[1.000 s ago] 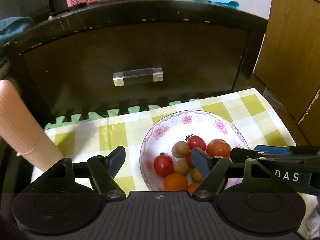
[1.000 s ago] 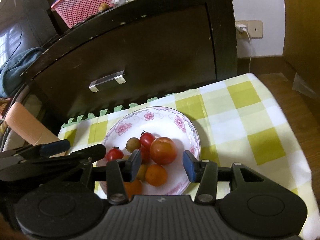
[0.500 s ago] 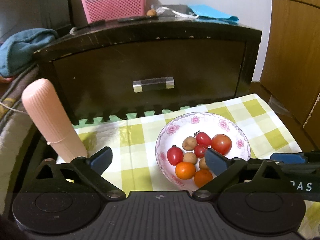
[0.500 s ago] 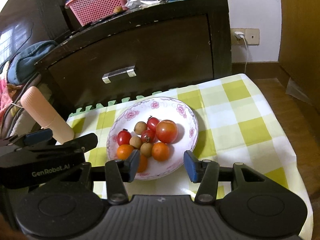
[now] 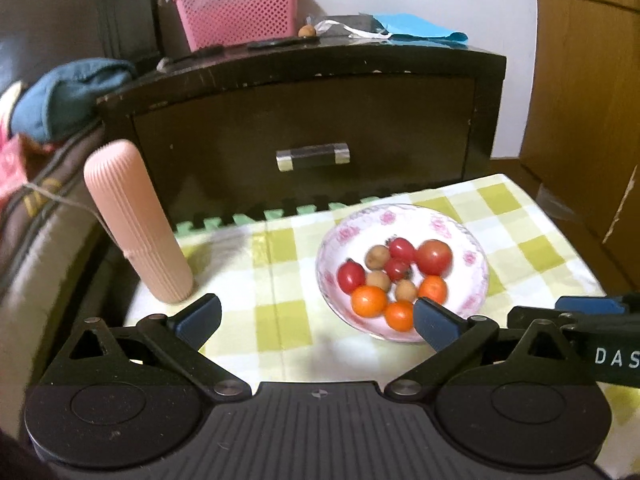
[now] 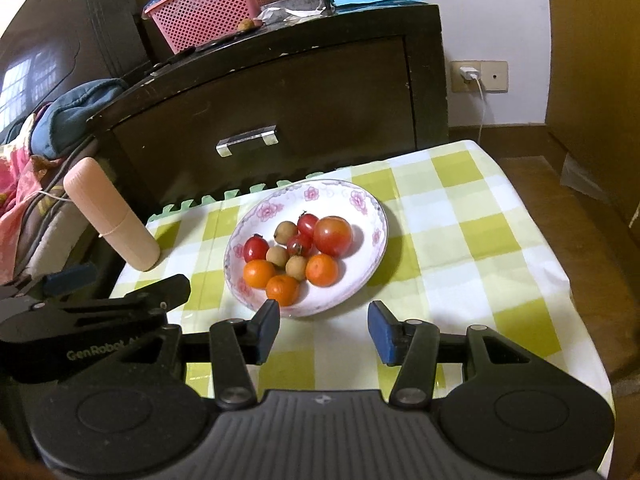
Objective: Organize fruits
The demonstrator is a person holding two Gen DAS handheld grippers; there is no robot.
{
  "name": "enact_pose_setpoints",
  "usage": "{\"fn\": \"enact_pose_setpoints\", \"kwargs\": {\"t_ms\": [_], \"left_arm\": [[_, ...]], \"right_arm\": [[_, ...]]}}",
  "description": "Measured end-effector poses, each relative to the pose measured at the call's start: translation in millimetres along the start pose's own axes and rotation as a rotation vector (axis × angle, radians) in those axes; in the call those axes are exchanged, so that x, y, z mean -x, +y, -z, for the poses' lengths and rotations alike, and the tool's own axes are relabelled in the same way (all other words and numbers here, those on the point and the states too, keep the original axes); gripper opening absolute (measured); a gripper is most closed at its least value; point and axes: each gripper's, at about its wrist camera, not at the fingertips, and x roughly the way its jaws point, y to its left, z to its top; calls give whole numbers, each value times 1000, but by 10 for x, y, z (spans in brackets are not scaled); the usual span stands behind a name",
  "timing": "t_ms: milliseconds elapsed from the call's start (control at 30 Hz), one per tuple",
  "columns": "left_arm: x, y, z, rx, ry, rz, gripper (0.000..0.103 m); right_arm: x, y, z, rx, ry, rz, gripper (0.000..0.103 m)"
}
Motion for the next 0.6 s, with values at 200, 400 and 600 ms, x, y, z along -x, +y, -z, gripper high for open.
{"fn": "enact_pose_setpoints", "kwargs": {"t_ms": [200, 400, 600], "left_arm": [[124, -20, 110, -7, 4, -3, 103], [244, -16, 292, -20, 37, 9, 103], [369, 39, 503, -10, 75, 1, 103]], "right_arm": [[141, 20, 134, -11, -2, -10, 47], [262, 93, 312, 3, 15, -4, 47], [385, 125, 486, -5, 36, 3, 47]]}}
